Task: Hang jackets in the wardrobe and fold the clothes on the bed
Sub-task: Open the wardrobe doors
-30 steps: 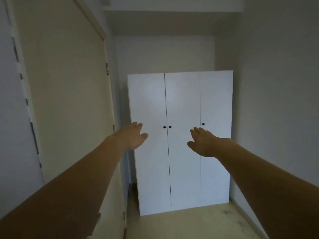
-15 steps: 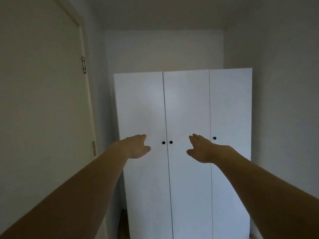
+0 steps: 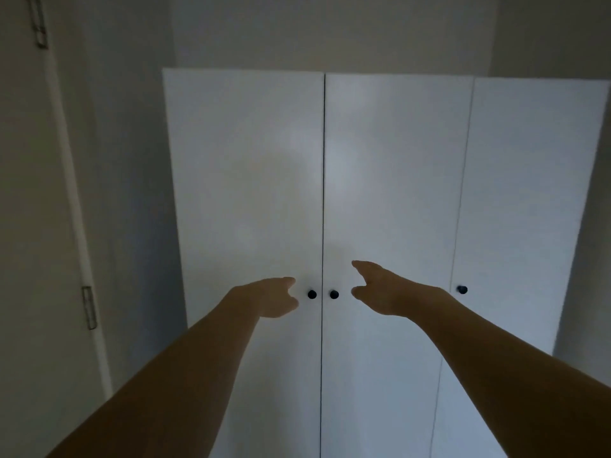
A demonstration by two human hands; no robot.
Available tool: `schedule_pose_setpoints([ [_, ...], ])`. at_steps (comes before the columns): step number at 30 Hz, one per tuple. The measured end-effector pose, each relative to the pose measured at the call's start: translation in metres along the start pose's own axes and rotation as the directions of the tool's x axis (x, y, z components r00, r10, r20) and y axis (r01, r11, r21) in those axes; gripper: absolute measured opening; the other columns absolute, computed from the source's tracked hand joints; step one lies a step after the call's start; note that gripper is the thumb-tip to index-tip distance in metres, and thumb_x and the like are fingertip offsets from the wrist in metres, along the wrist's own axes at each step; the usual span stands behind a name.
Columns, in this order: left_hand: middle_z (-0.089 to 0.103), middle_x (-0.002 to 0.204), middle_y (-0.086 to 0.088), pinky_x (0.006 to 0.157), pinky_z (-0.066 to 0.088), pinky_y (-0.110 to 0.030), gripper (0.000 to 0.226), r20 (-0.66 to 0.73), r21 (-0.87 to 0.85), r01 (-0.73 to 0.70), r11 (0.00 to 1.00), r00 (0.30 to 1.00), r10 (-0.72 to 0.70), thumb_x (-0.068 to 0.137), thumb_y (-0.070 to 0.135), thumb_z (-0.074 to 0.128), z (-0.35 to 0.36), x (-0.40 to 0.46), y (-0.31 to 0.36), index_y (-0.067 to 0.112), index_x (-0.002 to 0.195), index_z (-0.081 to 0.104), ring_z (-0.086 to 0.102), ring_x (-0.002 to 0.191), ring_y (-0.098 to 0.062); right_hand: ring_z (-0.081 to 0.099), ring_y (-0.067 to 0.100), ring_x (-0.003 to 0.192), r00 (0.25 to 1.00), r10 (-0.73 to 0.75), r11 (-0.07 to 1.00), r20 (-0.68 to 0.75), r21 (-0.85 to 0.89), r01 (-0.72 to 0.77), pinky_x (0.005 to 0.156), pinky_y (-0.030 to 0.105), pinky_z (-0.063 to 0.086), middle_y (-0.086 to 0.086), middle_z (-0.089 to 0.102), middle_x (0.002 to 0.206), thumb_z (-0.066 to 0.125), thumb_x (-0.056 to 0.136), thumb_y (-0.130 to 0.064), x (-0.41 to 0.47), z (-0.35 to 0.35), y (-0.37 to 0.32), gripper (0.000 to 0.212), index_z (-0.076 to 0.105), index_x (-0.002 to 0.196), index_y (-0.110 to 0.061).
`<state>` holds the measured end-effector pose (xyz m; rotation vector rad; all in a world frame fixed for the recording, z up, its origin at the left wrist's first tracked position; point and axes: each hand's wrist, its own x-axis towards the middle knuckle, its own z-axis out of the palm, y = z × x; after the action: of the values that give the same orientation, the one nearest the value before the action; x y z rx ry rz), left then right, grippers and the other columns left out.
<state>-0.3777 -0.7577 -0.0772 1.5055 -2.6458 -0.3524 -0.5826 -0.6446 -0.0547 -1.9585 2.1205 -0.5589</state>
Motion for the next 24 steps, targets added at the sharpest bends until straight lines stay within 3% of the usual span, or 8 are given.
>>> schedule_pose_setpoints([
  [4, 0.017, 0.163, -0.003, 0.120, 0.018, -0.041, 0.063, 0.025, -0.128, 0.026, 0.991, 0.999, -0.023, 0.102, 0.041, 0.041, 0.015, 0.093, -0.002, 0.022, 0.157, 0.017, 0.019, 0.149, -0.022, 0.017, 0.021, 0.148, 1.000, -0.003, 0.991, 0.019, 0.134, 0.000, 0.117, 0.033, 0.018, 0.003, 0.014, 0.162, 0.046, 0.102, -0.023, 0.085, -0.007, 0.027, 0.064, 0.012, 0.156, -0.019],
  [6, 0.027, 0.159, -0.003, 0.117, 0.023, -0.037, 0.054, 0.044, -0.142, 0.041, 0.989, 0.998, -0.036, 0.102, 0.039, 0.041, 0.031, 0.127, 0.002, 0.021, 0.152, 0.028, 0.024, 0.147, -0.023, 0.025, 0.021, 0.145, 1.000, -0.004, 0.975, -0.001, 0.222, 0.004, 0.116, 0.034, 0.025, 0.003, 0.023, 0.160, 0.049, 0.100, -0.023, 0.125, -0.006, 0.041, 0.063, 0.018, 0.155, -0.021],
  [9, 0.044, 0.129, -0.003, 0.098, 0.033, -0.031, 0.026, 0.047, -0.179, 0.062, 0.982, 0.997, -0.054, 0.101, 0.029, 0.042, 0.062, 0.171, 0.008, 0.018, 0.124, 0.043, 0.043, 0.128, -0.022, 0.039, 0.021, 0.136, 0.999, -0.001, 0.923, -0.050, 0.385, 0.020, 0.105, 0.031, 0.037, 0.001, 0.037, 0.152, 0.050, 0.099, -0.020, 0.171, 0.002, 0.059, 0.055, 0.031, 0.150, -0.023],
  [12, 0.040, 0.149, -0.007, 0.105, 0.037, -0.034, 0.050, 0.041, -0.252, 0.158, 0.955, 0.987, -0.152, 0.100, 0.030, 0.042, 0.094, 0.197, 0.013, 0.015, 0.147, 0.035, 0.044, 0.132, -0.025, 0.046, 0.018, 0.125, 0.997, -0.055, 0.889, -0.061, 0.451, 0.076, 0.095, 0.029, 0.042, 0.000, 0.043, 0.146, 0.049, 0.100, -0.020, 0.204, 0.016, 0.072, 0.048, 0.038, 0.147, -0.022],
  [15, 0.039, 0.152, -0.007, 0.107, 0.037, -0.034, 0.055, -0.015, -0.338, 0.211, 0.917, 0.973, -0.230, 0.099, 0.030, 0.043, 0.116, 0.215, 0.018, 0.016, 0.150, 0.028, 0.043, 0.135, -0.026, 0.048, 0.017, 0.120, 0.993, -0.112, 0.872, -0.045, 0.474, 0.120, 0.090, 0.027, 0.042, 0.000, 0.043, 0.145, 0.048, 0.100, -0.021, 0.233, 0.024, 0.083, 0.048, 0.038, 0.146, -0.020],
  [19, 0.061, 0.103, -0.010, 0.071, 0.047, -0.031, 0.022, -0.203, -0.383, 0.216, 0.898, 0.929, -0.310, 0.101, 0.024, 0.040, 0.123, 0.230, 0.018, 0.013, 0.118, 0.049, 0.062, 0.091, -0.026, 0.047, 0.016, 0.120, 0.986, -0.142, 0.818, -0.088, 0.550, 0.167, 0.102, 0.032, 0.039, 0.000, 0.048, 0.137, 0.048, 0.099, -0.023, 0.256, 0.029, 0.090, 0.044, 0.041, 0.143, -0.017],
  [22, 0.061, 0.091, -0.008, 0.066, 0.050, -0.033, 0.012, -0.278, -0.375, 0.199, 0.905, 0.908, -0.315, 0.100, 0.021, 0.041, 0.126, 0.223, 0.016, 0.016, 0.107, 0.050, 0.062, 0.081, -0.026, 0.055, 0.020, 0.101, 0.975, -0.194, 0.789, -0.108, 0.573, 0.221, 0.082, 0.027, 0.043, 0.006, 0.056, 0.118, 0.050, 0.099, -0.024, 0.256, 0.038, 0.088, 0.035, 0.049, 0.131, -0.012],
  [24, 0.064, 0.091, -0.007, 0.071, 0.054, -0.035, 0.012, -0.315, -0.390, 0.191, 0.901, 0.892, -0.325, 0.098, 0.022, 0.044, 0.131, 0.210, 0.017, 0.017, 0.105, 0.052, 0.062, 0.080, -0.025, 0.054, 0.020, 0.078, 0.961, -0.231, 0.769, -0.151, 0.576, 0.276, 0.066, 0.026, 0.041, 0.009, 0.056, 0.093, 0.053, 0.097, -0.026, 0.251, 0.044, 0.080, 0.020, 0.055, 0.108, -0.009],
])
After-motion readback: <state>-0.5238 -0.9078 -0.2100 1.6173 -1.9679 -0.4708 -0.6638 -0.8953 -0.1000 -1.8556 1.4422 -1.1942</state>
